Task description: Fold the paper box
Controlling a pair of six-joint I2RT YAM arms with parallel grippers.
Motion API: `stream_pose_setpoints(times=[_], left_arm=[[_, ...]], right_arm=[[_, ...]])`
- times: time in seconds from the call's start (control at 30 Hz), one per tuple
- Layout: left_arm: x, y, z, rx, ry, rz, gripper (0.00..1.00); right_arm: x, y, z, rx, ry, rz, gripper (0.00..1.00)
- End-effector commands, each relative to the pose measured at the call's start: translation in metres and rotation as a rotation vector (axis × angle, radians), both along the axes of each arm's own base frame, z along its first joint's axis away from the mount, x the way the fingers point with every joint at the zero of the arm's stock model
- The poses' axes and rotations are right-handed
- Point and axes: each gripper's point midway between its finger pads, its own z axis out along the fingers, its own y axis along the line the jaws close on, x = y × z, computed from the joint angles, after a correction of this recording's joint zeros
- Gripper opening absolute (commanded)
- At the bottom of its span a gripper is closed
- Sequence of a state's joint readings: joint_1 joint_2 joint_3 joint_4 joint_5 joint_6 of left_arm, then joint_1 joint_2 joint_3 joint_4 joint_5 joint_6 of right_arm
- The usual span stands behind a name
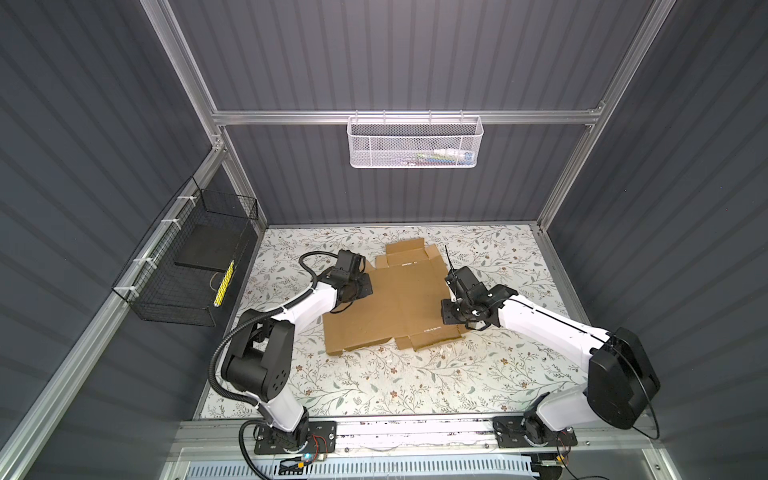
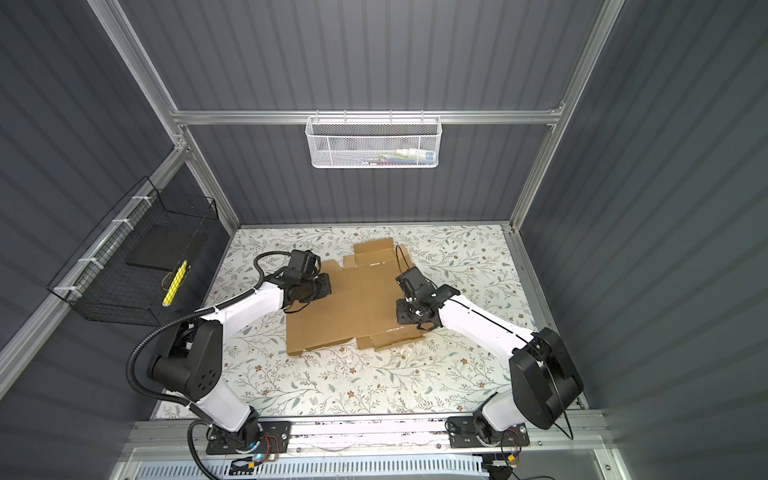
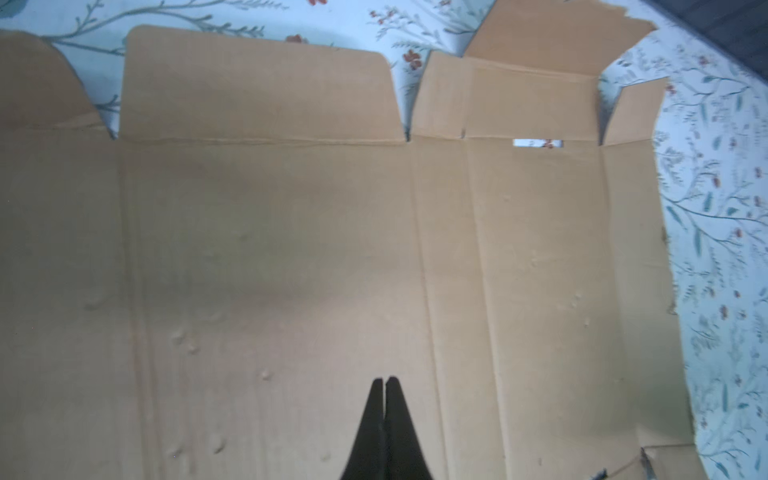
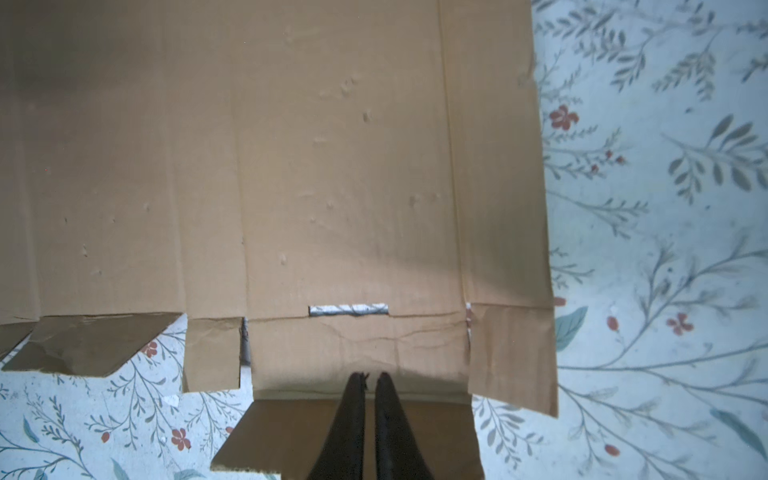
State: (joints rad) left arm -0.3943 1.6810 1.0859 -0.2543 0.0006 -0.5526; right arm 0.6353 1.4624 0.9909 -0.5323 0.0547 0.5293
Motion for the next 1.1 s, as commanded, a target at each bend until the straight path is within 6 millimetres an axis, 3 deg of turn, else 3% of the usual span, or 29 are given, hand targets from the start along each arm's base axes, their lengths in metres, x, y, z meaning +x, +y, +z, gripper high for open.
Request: stream_pose_setpoints(times=[0.0,0.3,0.77,1.07], left_arm=[[0.003,0.011,-0.013,0.033,0.039,-0.017,0.0],[0.003,0.024,-0.048,0.068,0.099,0.001,0.0],[-0.018,0.029,-0.064,0.048,0.137,0.028,0.0],[-0.043,0.032,-0.079,0.015,0.186,0.046,0.0]], right_arm=[[-0.013,-0.002,-0.007,0.022,0.023,-0.079,0.12],[-0.037,0.011,-0.034,0.027,0.099,-0.083,0.09],[-0.084,0.008,-0.074,0.008,0.223,-0.091,0.08],[-0.095,-0.003,-0.101,-0.035,0.268,-0.122,0.08]])
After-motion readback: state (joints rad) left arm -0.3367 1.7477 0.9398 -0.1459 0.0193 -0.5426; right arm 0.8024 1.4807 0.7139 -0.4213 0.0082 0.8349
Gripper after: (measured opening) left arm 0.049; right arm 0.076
